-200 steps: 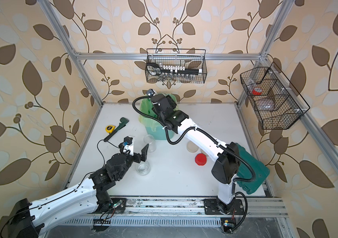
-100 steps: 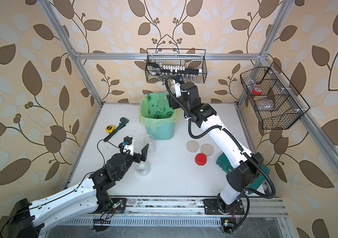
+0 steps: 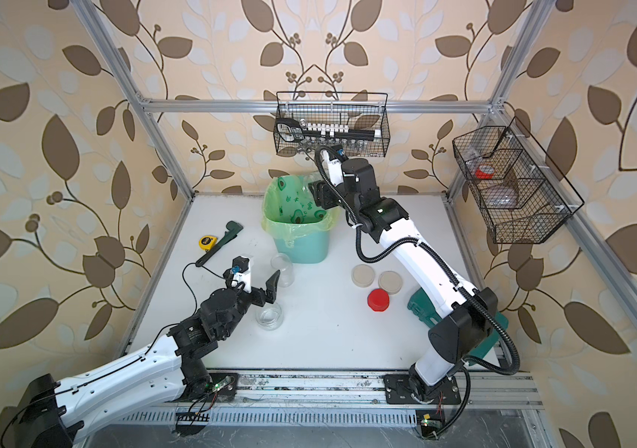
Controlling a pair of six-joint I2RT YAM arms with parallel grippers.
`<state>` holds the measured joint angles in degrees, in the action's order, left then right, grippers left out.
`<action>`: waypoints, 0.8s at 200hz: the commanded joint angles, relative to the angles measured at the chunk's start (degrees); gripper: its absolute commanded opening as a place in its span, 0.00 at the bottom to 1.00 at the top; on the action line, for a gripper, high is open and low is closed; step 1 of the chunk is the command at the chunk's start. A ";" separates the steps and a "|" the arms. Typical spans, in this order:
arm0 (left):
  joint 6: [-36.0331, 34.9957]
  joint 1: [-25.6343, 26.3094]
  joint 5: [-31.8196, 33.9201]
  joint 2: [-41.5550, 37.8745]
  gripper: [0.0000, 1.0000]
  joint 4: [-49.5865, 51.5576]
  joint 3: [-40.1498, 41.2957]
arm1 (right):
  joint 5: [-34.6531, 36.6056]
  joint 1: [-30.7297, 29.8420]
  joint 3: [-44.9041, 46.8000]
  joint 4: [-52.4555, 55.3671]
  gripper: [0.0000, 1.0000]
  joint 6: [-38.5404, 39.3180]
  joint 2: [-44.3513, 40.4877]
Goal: Empty moldy peanuts from jars
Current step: Pour the moldy peanuts from the jar into the trash bin.
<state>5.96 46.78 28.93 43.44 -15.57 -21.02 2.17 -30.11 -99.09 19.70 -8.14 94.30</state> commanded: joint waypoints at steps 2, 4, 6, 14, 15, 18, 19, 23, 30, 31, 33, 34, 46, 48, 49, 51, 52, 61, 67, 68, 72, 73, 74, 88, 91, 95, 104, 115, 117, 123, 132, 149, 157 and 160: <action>0.20 -0.47 -0.36 -1.33 0.99 -1.30 -2.01 | 5.63 -1.16 -0.89 -3.44 0.00 3.33 1.97; 0.24 -0.47 -0.36 -1.34 0.99 -1.30 -2.08 | 6.00 -1.33 -0.99 -3.44 0.00 3.60 2.12; 0.21 -0.47 -0.36 -1.34 0.99 -1.30 -2.03 | 6.39 -1.50 -1.10 -3.42 0.00 3.89 2.34; 0.14 -0.44 -0.33 -1.34 0.99 -1.29 -2.02 | 8.12 -2.25 -1.56 -3.31 0.00 5.24 2.93; 0.17 -0.45 -0.35 -1.34 0.99 -1.30 -2.01 | 8.42 -2.29 -1.69 -3.33 0.00 5.37 3.05; 0.16 -0.46 -0.34 -1.34 0.99 -1.26 -2.01 | 9.20 -2.73 -1.92 -3.35 0.00 5.93 3.31; 0.13 -0.47 -0.35 -1.34 0.99 -1.28 -2.01 | 9.49 -2.83 -2.04 -3.27 0.00 6.11 3.41; 0.12 -0.44 -0.44 -1.34 0.99 -1.30 -2.01 | 10.61 -3.28 -2.41 -3.19 0.00 6.89 3.85; 0.14 -0.48 -0.36 -1.34 0.99 -1.25 -2.01 | 12.62 -4.12 -3.23 -2.79 0.00 8.16 4.65; 0.17 -0.47 -0.36 -1.34 0.99 -1.23 -2.06 | 12.96 -4.23 -3.31 -2.72 0.00 8.24 4.70; 0.15 -0.53 -0.36 -1.34 0.99 -1.22 -2.02 | 13.54 -4.43 -3.59 -2.63 0.00 8.63 4.87; 0.13 -0.50 -0.36 -1.38 0.99 -1.17 -2.06 | 13.81 -4.52 -3.67 -2.55 0.00 8.87 5.07; 0.11 -0.50 -0.36 -1.51 0.99 -1.12 -2.01 | 17.22 -5.72 -4.96 -1.84 0.00 11.04 6.53; 0.18 -0.47 -0.27 -1.58 0.99 -1.06 -2.01 | 17.50 -5.92 -5.31 -1.75 0.00 11.33 6.69; 0.14 -0.51 -0.27 -1.59 0.99 -1.05 -2.01 | 17.77 -6.01 -5.41 -1.72 0.00 11.54 6.77; 0.12 -0.54 -0.23 -1.60 0.99 -1.04 -2.01 | 18.24 -6.19 -5.59 -1.61 0.00 11.91 7.04; 0.11 -0.55 -0.21 -1.65 0.99 -1.04 -2.01 | 18.45 -6.28 -5.63 -1.51 0.00 12.09 7.12; 0.11 -0.54 -0.14 -1.91 0.99 -0.93 -1.98 | 21.02 -7.03 -6.53 -1.13 0.00 13.68 8.10; 0.06 -0.49 -0.12 -2.03 0.99 -0.90 -1.84 | 22.53 -7.47 -7.01 -0.92 0.00 14.70 8.66; 0.13 -0.52 -0.16 -2.08 0.99 -0.93 -1.88 | 22.79 -7.58 -7.14 -0.91 0.00 14.85 8.73; 0.09 -0.55 -0.10 -2.13 0.99 -0.92 -1.86 | 23.70 -7.82 -7.37 -0.77 0.00 15.53 9.10; 0.05 -0.55 -0.10 -2.13 0.99 -0.93 -1.85 | 23.90 -7.88 -7.40 -0.79 0.00 15.70 9.21; 0.04 -0.55 -0.06 -2.18 0.99 -0.94 -1.84 | 24.13 -7.96 -7.46 -0.80 0.00 15.88 9.27; 0.02 -0.51 0.00 -2.37 0.99 -0.86 -1.83 | 27.21 -8.83 -8.17 -0.81 0.00 18.11 10.27; 0.02 -0.54 0.02 -2.39 0.99 -0.86 -1.86 | 27.91 -9.02 -8.27 -0.85 0.00 18.63 10.47; 0.06 -0.55 0.02 -2.47 0.99 -0.79 -1.79 | 28.79 -9.23 -8.46 -0.89 0.00 19.32 10.66; 0.04 -0.55 -0.01 -2.53 0.99 -0.84 -1.75 | 30.64 -9.35 -8.60 -1.18 0.00 21.03 11.05; 0.07 -0.55 0.02 -2.48 0.99 -0.89 -1.73 | 32.72 -10.78 -8.49 -1.83 0.00 22.91 11.25; 0.10 -0.51 0.00 -2.44 0.99 -0.94 -1.68 | 33.00 -10.92 -8.49 -1.96 0.00 23.26 11.32; 0.04 -0.55 0.02 -2.33 0.99 -0.95 -1.74 | 33.87 -11.26 -8.36 -2.24 0.00 24.04 11.30; 0.07 -0.51 -0.08 -2.18 0.99 -0.91 -1.81 | 34.80 -11.64 -8.08 -2.79 0.00 25.04 11.22; 0.09 -0.55 -0.05 -1.96 0.99 -0.95 -1.85 | 36.22 -12.38 -7.06 -4.62 0.00 27.72 11.07; 0.09 -0.55 -0.01 -1.96 0.99 -1.02 -1.82 | 37.25 -12.85 -6.67 -5.45 0.00 29.25 10.99; 0.02 -0.51 -0.01 -1.88 0.99 -1.01 -1.83 | 37.59 -13.08 -6.65 -5.71 0.00 29.98 11.05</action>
<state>5.96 46.78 28.93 41.74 -15.53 -21.02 33.91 -41.76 -104.97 19.42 15.64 105.43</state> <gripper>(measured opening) 0.989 0.705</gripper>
